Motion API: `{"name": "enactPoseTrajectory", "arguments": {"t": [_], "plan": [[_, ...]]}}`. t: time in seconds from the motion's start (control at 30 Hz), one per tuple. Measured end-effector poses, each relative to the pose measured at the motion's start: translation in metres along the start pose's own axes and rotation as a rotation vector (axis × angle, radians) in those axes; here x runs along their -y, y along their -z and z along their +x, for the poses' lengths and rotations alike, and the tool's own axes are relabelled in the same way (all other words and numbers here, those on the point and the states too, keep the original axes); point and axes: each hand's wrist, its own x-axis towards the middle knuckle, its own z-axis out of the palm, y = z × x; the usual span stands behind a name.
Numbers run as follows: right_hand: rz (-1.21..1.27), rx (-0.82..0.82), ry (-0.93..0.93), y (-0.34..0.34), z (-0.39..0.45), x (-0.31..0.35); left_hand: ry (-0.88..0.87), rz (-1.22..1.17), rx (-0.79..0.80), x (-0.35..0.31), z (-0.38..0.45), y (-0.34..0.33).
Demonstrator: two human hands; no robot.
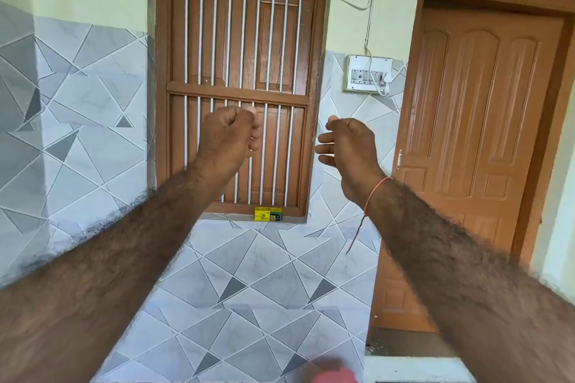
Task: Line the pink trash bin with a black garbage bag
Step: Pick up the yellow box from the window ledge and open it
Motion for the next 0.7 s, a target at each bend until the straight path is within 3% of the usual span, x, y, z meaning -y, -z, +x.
{"name": "enactPoseTrajectory", "arguments": {"t": [0.4, 0.7], "plan": [[-0.003, -0.011, -0.056, -0.042, 0.002, -0.035, 0.106, -0.046, 0.040, 0.052, 0.023, 0.017], [-0.047, -0.007, -0.066, -0.063, 0.037, -0.104, 0.153, -0.020, 0.043, 0.129, 0.052, 0.014]]}}
